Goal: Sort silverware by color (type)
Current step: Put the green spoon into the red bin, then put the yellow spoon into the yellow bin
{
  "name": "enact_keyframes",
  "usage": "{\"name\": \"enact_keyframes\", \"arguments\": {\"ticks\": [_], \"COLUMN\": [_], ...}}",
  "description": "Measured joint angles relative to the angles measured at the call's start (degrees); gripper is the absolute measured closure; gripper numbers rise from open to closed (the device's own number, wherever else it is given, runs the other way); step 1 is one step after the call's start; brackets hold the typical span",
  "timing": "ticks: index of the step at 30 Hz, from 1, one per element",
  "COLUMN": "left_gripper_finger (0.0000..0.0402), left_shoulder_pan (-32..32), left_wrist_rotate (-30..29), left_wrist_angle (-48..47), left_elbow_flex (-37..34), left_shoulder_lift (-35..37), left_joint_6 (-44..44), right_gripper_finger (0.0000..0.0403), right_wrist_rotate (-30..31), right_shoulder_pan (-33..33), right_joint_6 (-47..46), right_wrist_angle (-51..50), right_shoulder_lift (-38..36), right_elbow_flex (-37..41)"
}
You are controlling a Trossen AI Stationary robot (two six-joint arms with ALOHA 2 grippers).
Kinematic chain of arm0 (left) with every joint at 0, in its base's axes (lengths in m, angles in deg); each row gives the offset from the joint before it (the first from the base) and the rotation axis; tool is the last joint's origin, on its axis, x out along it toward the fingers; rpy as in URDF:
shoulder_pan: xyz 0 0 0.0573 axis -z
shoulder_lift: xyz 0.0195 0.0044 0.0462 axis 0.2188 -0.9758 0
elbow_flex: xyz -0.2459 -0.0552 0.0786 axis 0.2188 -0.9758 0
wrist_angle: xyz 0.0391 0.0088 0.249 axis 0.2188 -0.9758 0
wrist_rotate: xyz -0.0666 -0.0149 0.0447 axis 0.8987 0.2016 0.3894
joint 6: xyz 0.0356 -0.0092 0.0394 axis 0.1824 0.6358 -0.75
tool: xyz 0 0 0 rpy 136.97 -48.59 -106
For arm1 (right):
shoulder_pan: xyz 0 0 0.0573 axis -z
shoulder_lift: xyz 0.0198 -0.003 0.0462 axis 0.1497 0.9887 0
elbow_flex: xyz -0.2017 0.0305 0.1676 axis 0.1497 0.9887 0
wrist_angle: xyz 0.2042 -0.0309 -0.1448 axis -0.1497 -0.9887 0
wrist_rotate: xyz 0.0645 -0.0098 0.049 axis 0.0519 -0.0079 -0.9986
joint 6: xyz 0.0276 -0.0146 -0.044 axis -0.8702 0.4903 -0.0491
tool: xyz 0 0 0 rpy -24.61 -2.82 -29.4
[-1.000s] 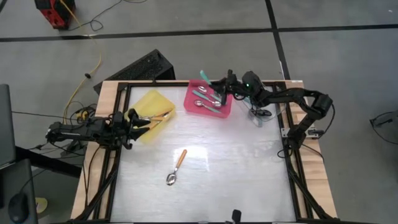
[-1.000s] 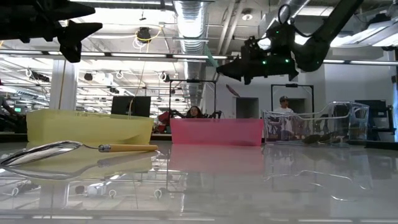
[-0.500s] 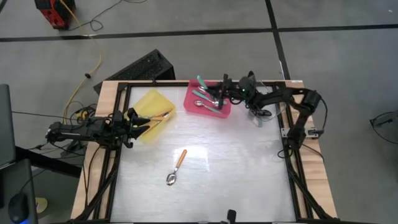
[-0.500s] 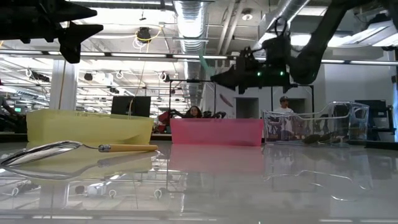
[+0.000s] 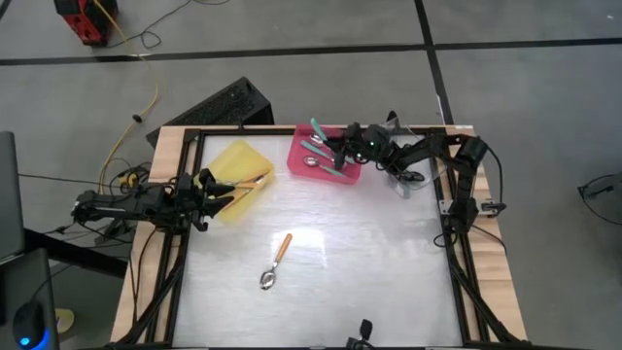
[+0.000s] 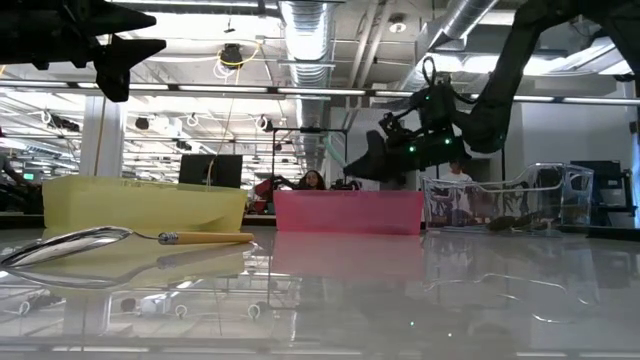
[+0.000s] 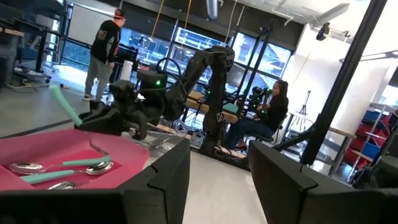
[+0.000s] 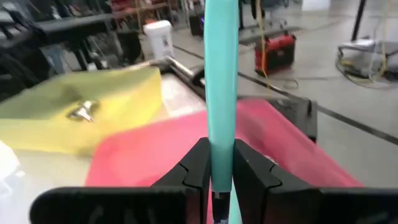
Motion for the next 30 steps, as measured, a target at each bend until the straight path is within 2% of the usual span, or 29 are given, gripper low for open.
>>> {"name": "enact_keyframes", "arguments": {"ticks": [7,9,13,15,23,27,30], "left_gripper_finger": [0.0253,0.0253,0.0253,0.0253,0.0253,0.0253,0.0253], "left_shoulder_pan": [-0.02,-0.02,-0.02,-0.01,-0.01,-0.01,-0.02], "left_wrist_rotate": [-0.07,-0.34,-0.53,-0.54,-0.55,-0.55,-0.55], "left_wrist_angle": [0.00,0.00,0.00,0.00,0.00,0.00,0.00], "left_elbow_flex": [0.00,0.00,0.00,0.00,0.00,0.00,0.00], "left_shoulder_lift": [-0.02,-0.02,-0.01,-0.01,-0.02,0.00,-0.02], "left_joint_6": [0.15,0.17,0.35,0.36,0.43,0.45,0.48], "right_gripper_finger": [0.0326,0.0324,0.0307,0.0297,0.0286,0.0285,0.0281], "right_wrist_rotate": [0.94,2.06,8.22,8.38,12.41,15.94,15.95], "right_shoulder_pan": [-0.77,-1.09,-2.13,-2.81,-3.91,-3.93,-3.91], "right_joint_6": [1.72,1.90,5.50,7.59,8.99,9.03,9.16], "right_wrist_angle": [-6.54,-11.05,-23.03,-26.36,-34.88,-35.84,-35.64], "right_shoulder_lift": [-0.59,-0.57,-0.57,-0.55,-0.63,-0.63,-0.63], "right_elbow_flex": [-1.55,-3.17,-7.04,-8.82,-13.46,-13.68,-13.68]}}
